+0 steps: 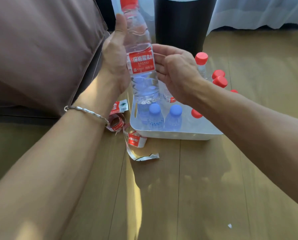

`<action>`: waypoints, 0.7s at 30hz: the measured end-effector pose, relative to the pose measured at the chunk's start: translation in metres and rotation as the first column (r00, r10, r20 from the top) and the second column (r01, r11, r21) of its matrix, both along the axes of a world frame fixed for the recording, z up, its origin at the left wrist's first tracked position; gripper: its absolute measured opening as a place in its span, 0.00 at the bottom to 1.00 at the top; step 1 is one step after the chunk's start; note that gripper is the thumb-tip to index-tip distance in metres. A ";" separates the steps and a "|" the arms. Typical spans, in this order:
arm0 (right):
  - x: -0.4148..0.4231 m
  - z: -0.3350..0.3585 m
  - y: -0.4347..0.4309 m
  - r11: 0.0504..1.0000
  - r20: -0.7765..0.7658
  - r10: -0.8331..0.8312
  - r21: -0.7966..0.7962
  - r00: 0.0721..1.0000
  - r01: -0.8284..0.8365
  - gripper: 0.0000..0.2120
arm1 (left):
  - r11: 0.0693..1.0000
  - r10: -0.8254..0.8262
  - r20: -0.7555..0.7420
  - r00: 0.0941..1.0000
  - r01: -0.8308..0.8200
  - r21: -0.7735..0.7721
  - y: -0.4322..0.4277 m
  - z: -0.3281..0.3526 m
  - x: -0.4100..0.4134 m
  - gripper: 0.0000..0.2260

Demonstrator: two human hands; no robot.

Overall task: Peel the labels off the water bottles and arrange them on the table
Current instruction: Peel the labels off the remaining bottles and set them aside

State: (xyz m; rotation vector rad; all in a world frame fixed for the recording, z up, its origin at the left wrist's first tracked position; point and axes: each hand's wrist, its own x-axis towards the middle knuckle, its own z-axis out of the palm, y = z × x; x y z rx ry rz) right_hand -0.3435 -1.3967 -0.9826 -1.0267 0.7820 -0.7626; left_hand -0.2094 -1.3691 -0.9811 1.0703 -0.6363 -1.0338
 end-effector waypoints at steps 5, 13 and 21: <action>0.007 0.006 0.002 0.995 -0.072 0.092 -0.043 0.993 -0.095 0.14 | 0.999 -0.052 0.045 0.998 0.052 0.002 0.002 -0.003 0.003 0.27; -0.001 -0.001 0.003 0.975 -0.049 0.218 0.062 0.975 -0.215 0.12 | 1.000 -0.014 0.131 0.991 0.015 -0.005 0.008 -0.008 -0.019 0.20; -0.003 -0.007 0.010 0.986 -0.052 0.163 0.030 0.985 -0.161 0.14 | 0.993 -0.067 0.113 0.991 0.055 0.102 0.003 -0.002 -0.016 0.23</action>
